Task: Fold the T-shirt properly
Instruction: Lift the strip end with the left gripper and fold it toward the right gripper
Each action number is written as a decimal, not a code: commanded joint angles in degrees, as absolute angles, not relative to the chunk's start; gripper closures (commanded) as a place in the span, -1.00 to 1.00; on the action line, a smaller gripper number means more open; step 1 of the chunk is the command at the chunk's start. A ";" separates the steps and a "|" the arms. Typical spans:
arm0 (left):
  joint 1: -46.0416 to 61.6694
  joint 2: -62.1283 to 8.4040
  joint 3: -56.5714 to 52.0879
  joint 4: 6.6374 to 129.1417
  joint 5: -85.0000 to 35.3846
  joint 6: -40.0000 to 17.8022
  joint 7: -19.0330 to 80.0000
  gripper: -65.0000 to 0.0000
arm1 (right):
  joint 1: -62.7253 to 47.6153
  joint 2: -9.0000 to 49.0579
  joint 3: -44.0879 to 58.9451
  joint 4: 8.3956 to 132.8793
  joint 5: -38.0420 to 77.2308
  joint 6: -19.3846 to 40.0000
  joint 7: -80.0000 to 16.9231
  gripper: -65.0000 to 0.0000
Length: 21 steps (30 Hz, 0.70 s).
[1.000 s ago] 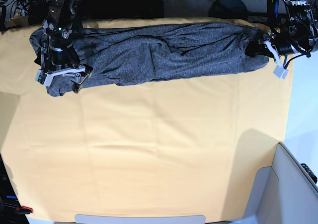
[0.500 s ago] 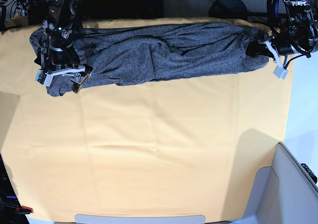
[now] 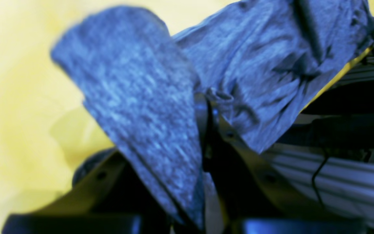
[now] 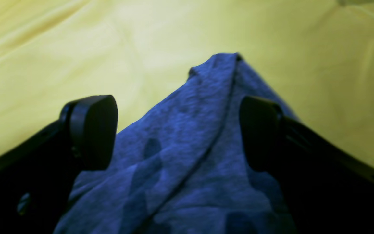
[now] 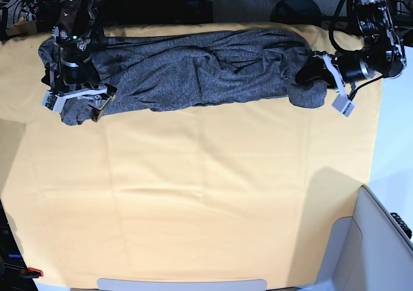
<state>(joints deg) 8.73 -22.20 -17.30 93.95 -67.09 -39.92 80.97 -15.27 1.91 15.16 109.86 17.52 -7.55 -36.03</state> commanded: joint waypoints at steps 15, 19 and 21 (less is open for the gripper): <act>1.27 -11.65 -3.38 97.63 -68.44 -40.00 80.00 1.00 | -16.92 2.77 27.91 110.73 16.92 -7.87 -34.33 -0.77; 0.48 -10.68 -1.10 97.63 -68.44 -40.00 80.00 1.00 | -17.27 2.77 28.26 110.73 16.92 -7.87 -34.33 -0.77; 0.48 -10.68 0.04 97.63 -68.44 -40.00 80.00 1.00 | -17.80 2.77 28.26 110.73 16.92 -7.87 -34.33 -0.77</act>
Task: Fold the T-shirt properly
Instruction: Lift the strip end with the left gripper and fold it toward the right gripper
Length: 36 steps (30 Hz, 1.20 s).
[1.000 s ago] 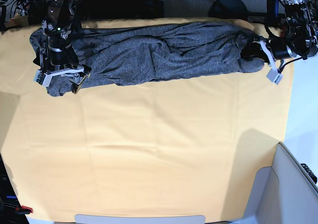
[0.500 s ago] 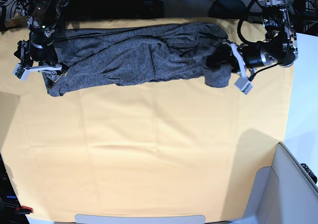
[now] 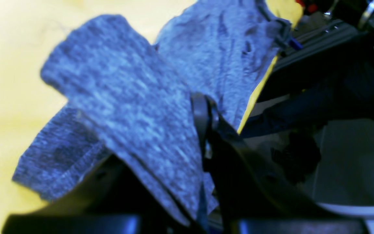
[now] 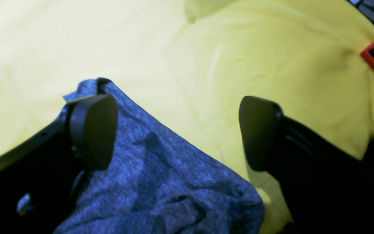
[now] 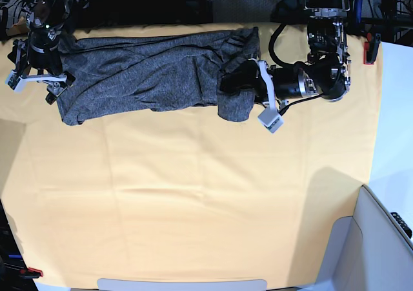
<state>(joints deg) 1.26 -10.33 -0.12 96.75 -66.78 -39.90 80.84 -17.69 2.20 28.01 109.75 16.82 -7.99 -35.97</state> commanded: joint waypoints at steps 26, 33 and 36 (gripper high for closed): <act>-1.54 -8.66 6.11 88.92 -68.53 -39.43 78.20 1.00 | -18.77 2.42 28.26 110.64 16.92 -7.87 -34.33 -0.77; -1.98 -6.55 6.11 86.73 -68.53 -39.60 78.37 0.86 | -18.68 2.51 28.26 108.35 17.19 -7.87 -34.33 -0.77; -2.42 -5.41 6.20 86.64 -68.62 -39.60 78.37 0.52 | -18.42 2.42 28.09 106.77 17.19 -7.87 -34.33 -0.77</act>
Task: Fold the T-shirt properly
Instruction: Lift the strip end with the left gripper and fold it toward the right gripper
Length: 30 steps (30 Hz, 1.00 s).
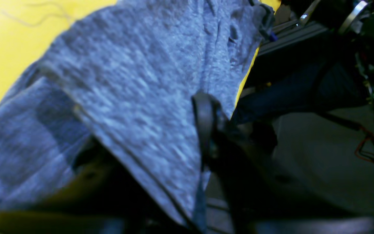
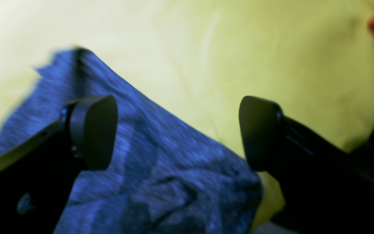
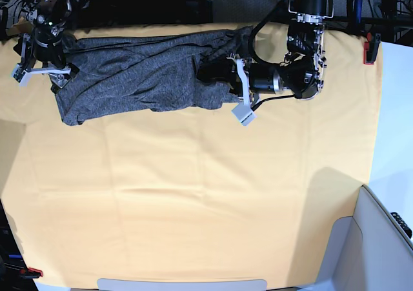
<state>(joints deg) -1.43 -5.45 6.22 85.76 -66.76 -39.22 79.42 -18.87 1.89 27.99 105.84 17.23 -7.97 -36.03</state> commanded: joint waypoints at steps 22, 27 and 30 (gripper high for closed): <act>-6.99 -0.57 3.12 89.63 -73.36 -39.69 80.00 0.22 | -17.45 2.51 28.00 104.92 17.27 -7.87 -34.33 -0.77; -8.13 -7.78 -2.59 98.51 -73.98 -39.43 80.00 0.79 | -17.19 2.24 27.91 104.92 17.27 -7.87 -34.33 -0.77; -7.08 -10.86 -2.77 100.18 -73.89 -39.34 80.00 1.00 | -17.19 2.24 27.91 104.84 17.27 -7.87 -34.33 -0.77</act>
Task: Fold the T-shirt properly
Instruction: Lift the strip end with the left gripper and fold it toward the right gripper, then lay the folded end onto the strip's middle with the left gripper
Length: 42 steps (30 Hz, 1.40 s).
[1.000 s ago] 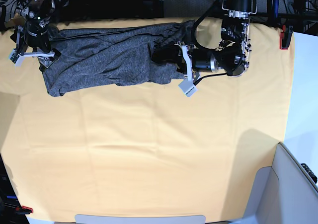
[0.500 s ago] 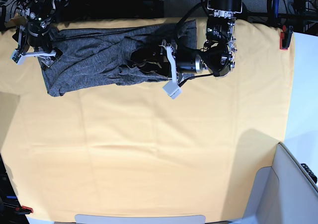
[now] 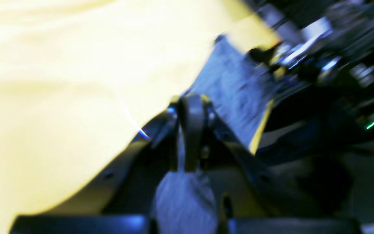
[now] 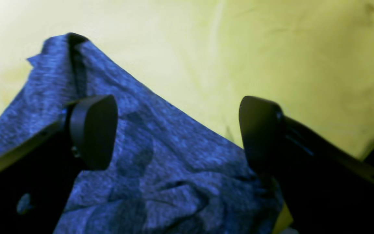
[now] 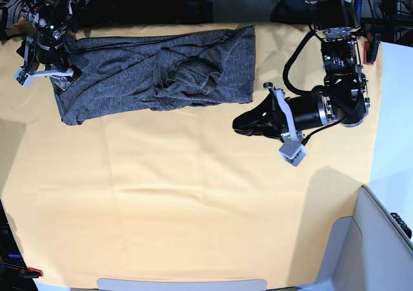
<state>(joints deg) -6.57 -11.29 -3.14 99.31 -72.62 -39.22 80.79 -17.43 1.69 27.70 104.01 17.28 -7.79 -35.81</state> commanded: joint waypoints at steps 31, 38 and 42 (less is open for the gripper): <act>2.59 -9.45 8.13 100.44 -44.79 -34.24 68.79 0.99 | -16.75 2.24 27.82 104.84 17.01 -7.87 -34.33 -0.77; 4.35 -8.31 8.13 100.44 -40.66 -34.33 66.33 0.99 | -16.75 2.24 27.82 104.84 17.01 -7.87 -34.33 -0.77; 4.70 -8.31 12.18 102.20 -40.75 -34.33 66.51 0.99 | -16.75 2.24 27.82 104.75 17.01 -7.87 -34.33 -0.77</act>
<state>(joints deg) 4.97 -8.60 11.77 100.84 -39.44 -34.04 67.51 -16.84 1.69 27.66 103.94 17.23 -7.94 -35.92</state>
